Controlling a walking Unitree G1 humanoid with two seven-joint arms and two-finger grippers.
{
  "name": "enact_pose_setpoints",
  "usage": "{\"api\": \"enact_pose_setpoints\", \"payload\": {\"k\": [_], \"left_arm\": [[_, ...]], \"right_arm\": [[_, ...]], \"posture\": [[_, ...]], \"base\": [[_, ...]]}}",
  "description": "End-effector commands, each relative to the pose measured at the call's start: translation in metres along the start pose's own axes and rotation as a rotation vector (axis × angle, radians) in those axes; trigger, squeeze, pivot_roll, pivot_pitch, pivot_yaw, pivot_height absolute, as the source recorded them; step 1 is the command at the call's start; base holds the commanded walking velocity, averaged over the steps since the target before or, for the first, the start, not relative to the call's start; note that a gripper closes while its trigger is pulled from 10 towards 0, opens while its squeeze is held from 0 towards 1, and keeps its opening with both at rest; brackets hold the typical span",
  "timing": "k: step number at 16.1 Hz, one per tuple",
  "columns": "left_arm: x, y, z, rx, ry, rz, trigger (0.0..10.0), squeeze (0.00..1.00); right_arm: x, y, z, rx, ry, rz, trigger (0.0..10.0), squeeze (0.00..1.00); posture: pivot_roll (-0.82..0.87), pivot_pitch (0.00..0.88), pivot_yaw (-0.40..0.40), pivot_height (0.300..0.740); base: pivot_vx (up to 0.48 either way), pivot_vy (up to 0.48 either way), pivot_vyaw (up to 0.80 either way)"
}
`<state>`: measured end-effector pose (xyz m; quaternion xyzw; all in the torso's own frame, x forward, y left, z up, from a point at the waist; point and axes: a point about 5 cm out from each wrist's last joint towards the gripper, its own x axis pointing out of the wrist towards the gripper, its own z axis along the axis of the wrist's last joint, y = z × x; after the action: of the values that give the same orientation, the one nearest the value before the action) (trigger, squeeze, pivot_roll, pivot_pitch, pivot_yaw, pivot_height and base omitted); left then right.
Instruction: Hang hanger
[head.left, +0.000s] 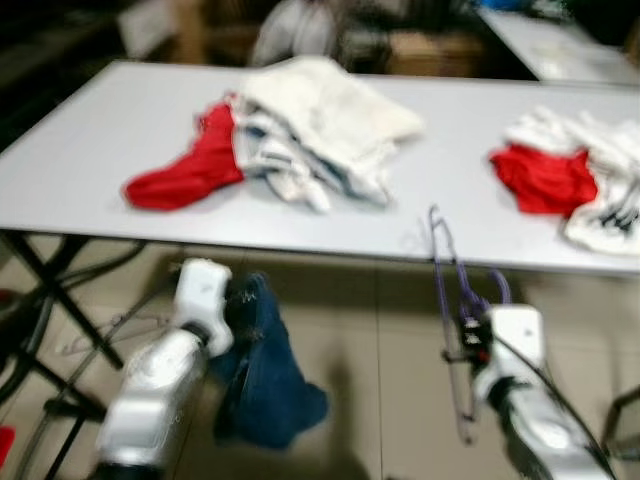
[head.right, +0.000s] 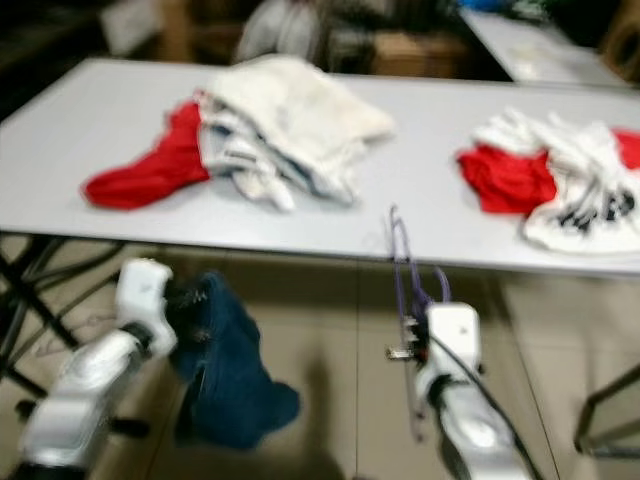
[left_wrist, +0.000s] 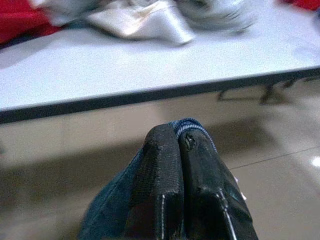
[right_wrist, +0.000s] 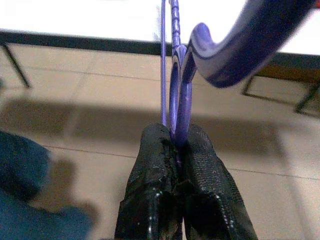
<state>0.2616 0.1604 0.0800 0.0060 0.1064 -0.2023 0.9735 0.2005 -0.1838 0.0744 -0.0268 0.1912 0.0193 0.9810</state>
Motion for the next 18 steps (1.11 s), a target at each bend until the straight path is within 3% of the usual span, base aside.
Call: {"api": "enact_pose_setpoints", "payload": {"k": [1,3,6,9,10,12,16,18], "left_arm": [[-0.004,0.010,0.012,0.020,-0.057,0.027,10.0,0.00],[-0.002,0.012,0.032,0.007,-0.148,0.017,10.0,0.00],[0.004,0.011,0.056,0.022,-0.217,-0.024,10.0,0.00],[0.011,0.008,0.095,0.056,-0.325,-0.077,10.0,0.00],[0.019,0.011,0.123,0.057,-0.399,-0.087,10.0,0.00],[0.029,0.014,0.147,0.083,-0.440,-0.088,10.0,0.00],[0.051,0.022,0.218,0.080,-0.586,-0.139,10.0,0.00],[0.055,0.015,0.251,0.091,-0.659,-0.199,10.0,0.00]], "right_arm": [[0.000,0.007,0.011,-0.004,-0.054,0.074,10.0,0.00],[-0.008,0.005,0.035,-0.083,-0.150,0.285,10.0,0.00],[-0.020,-0.006,0.054,-0.155,-0.186,0.418,10.0,0.00],[-0.039,-0.019,0.082,-0.217,-0.214,0.593,10.0,0.00],[-0.050,-0.025,0.094,-0.278,-0.185,0.689,10.0,0.00],[-0.056,-0.030,0.099,-0.332,-0.145,0.745,10.0,0.00],[-0.073,-0.031,0.117,-0.332,-0.131,0.896,10.0,0.00],[-0.072,-0.020,0.117,-0.343,-0.121,0.975,10.0,0.00]], "posture": [[0.02,0.000,0.009,0.740],[0.01,0.000,0.012,0.740],[0.01,0.000,0.018,0.740],[0.00,0.000,0.020,0.740],[0.00,0.000,0.016,0.740],[0.01,0.000,0.012,0.740],[0.01,0.000,0.018,0.740],[0.01,0.000,0.022,0.740]], "base": [[0.000,0.000,0.00],[0.137,0.000,0.00],[0.318,0.000,0.00],[0.394,0.000,0.00],[0.405,0.000,0.00],[0.399,0.000,0.00],[0.403,0.000,0.00],[0.403,0.000,0.00]]}}
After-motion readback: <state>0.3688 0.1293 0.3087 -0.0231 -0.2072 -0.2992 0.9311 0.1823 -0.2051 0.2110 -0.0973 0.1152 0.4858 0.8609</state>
